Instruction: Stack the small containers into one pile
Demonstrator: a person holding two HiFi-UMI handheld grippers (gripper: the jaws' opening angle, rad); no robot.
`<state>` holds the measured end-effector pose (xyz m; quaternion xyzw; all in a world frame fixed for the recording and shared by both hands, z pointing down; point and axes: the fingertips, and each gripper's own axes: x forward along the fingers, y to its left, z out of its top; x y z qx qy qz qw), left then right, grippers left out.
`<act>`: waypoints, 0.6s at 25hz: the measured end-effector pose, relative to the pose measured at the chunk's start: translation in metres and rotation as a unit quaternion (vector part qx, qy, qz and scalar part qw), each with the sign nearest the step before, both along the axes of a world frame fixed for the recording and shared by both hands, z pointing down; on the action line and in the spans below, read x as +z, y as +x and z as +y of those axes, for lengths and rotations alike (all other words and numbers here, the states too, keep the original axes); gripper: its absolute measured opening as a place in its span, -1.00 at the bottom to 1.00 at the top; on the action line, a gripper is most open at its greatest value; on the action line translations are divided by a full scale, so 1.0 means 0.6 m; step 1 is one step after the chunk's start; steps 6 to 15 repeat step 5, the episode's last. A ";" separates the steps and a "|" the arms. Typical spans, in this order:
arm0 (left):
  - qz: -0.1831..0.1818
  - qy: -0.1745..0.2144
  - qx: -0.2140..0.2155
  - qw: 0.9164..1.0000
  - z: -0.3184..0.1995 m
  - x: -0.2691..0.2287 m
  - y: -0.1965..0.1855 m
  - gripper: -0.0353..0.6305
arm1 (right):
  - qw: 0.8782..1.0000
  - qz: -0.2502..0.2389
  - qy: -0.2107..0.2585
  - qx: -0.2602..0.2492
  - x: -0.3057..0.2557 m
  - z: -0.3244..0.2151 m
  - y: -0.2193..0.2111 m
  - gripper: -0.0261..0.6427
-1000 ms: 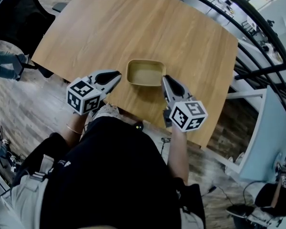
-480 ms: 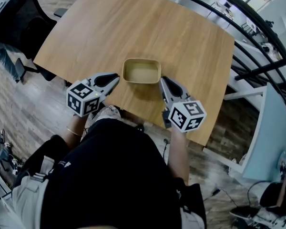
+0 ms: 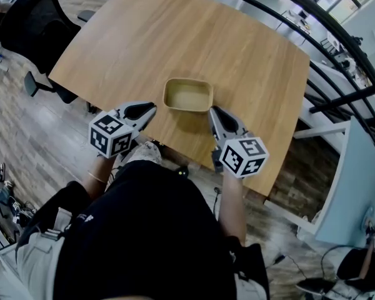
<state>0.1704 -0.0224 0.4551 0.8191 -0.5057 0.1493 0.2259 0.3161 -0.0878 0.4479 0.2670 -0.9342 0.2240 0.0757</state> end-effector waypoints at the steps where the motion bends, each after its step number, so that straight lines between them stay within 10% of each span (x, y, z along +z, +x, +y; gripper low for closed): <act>1: 0.001 -0.001 0.001 1.000 0.004 0.001 0.002 -0.76 | 1.000 0.000 -0.001 -0.002 0.001 0.002 -0.001 -0.81; 15: 0.002 -0.009 -0.003 1.000 0.022 0.007 0.003 -0.76 | 1.000 -0.001 -0.001 -0.011 0.001 0.012 -0.009 -0.81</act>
